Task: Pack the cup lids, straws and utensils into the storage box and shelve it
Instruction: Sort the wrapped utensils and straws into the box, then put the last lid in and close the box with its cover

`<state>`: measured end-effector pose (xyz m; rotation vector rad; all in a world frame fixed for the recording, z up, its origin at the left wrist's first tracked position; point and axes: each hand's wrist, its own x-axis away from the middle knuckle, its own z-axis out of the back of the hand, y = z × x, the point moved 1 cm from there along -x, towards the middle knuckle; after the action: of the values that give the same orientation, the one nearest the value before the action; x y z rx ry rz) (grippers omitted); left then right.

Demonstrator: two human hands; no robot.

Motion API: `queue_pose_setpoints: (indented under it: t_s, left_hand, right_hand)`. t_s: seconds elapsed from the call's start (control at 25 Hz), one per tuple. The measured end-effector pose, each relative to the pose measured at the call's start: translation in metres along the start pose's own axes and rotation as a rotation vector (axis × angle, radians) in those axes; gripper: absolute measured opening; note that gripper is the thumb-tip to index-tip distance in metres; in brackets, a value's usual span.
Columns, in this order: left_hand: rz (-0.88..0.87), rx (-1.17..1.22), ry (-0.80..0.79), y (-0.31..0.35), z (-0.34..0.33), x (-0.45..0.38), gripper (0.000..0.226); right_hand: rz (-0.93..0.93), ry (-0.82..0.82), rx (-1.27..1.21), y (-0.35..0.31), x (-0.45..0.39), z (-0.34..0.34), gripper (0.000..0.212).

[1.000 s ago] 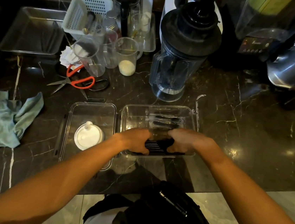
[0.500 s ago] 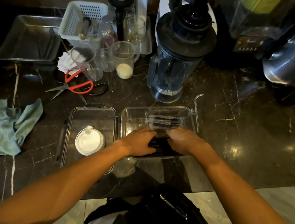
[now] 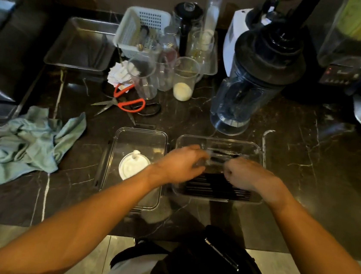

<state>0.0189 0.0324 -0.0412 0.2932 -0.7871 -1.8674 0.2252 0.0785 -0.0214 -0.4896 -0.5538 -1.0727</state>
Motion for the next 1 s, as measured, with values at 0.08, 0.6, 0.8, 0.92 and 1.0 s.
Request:
queue_pose_setpoints:
  t_s: [0.08, 0.6, 0.8, 0.92, 1.0]
  left_hand:
    - [0.063, 0.103, 0.120, -0.015, 0.013, 0.012, 0.033]
    - [0.921, 0.563, 0.506, -0.126, 0.032, 0.138, 0.045]
    - [0.912, 0.673, 0.397, -0.126, 0.009, 0.151, 0.042]
    - [0.908, 0.732, 0.366, -0.129, -0.006, 0.150, 0.063]
    - [0.909, 0.775, 0.373, -0.129, -0.003, 0.147, 0.056]
  right_hand:
    - [0.021, 0.073, -0.058, -0.019, -0.002, 0.017, 0.019]
    - [0.156, 0.266, -0.627, -0.183, -0.045, 0.010, 0.026]
    - [-0.004, 0.070, -0.648, -0.211, -0.060, -0.023, 0.006]
    - [-0.079, 0.039, -0.824, -0.215, -0.065, -0.039, 0.006]
    - [-0.133, 0.001, -0.937, -0.213, -0.065, -0.037, 0.021]
